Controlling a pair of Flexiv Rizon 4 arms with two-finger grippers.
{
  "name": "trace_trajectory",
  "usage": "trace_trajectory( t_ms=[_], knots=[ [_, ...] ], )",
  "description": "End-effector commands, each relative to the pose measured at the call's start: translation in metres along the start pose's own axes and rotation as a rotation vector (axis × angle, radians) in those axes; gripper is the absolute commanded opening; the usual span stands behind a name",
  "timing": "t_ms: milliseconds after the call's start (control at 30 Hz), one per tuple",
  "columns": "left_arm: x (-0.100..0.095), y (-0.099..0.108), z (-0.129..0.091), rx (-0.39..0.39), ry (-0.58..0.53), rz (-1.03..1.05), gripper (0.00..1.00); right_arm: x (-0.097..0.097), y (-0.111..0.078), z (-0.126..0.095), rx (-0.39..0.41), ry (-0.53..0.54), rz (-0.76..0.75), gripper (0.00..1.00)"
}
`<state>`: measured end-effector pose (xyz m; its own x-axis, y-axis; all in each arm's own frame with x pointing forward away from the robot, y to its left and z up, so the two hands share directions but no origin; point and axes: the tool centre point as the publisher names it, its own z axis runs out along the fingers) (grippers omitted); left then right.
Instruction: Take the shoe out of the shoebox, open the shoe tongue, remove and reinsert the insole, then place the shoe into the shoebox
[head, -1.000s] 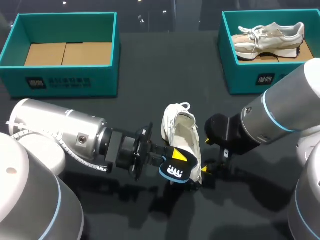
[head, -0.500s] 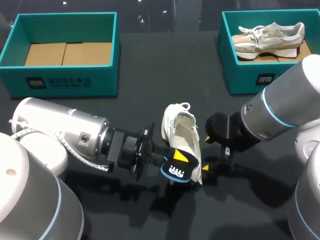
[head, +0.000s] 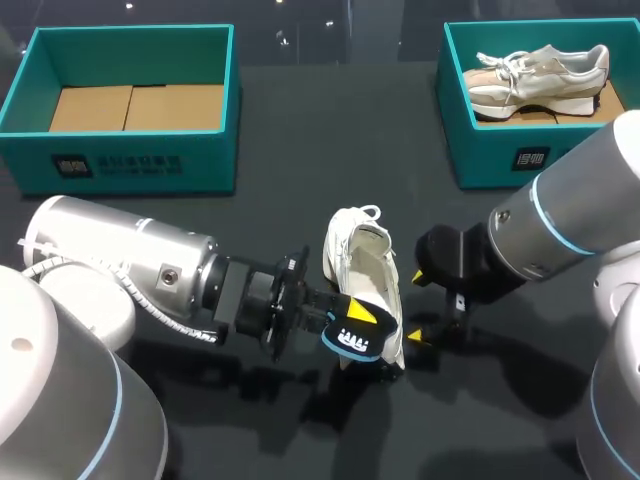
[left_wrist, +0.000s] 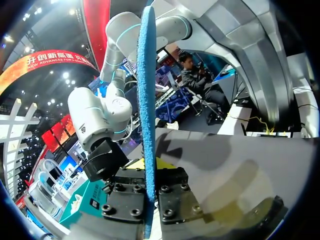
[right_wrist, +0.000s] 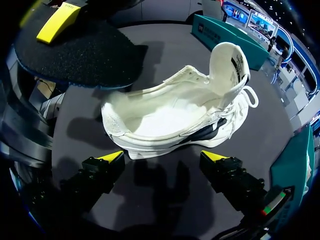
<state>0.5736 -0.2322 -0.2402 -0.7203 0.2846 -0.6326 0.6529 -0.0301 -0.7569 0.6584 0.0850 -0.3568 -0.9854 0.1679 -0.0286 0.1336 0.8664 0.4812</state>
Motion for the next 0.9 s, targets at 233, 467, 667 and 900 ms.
trace_trajectory(
  t_ms=[233, 467, 667, 900],
  knots=[
    [-0.008, 0.019, 0.008, 0.069, -0.089, -0.034, 0.00, 0.002, -0.001, -0.001, -0.001, -0.003, -0.001, 1.00],
    [-0.015, 0.015, 0.011, 0.089, -0.128, -0.009, 0.00, 0.002, -0.001, -0.001, -0.001, -0.003, -0.001, 1.00],
    [-0.016, 0.012, 0.016, 0.045, -0.176, -0.004, 0.00, 0.002, -0.001, -0.001, -0.001, -0.003, -0.001, 1.00],
    [-0.012, 0.014, 0.019, 0.016, -0.222, -0.012, 0.00, 0.002, -0.001, -0.001, -0.001, -0.003, -0.001, 1.00]
  ],
)
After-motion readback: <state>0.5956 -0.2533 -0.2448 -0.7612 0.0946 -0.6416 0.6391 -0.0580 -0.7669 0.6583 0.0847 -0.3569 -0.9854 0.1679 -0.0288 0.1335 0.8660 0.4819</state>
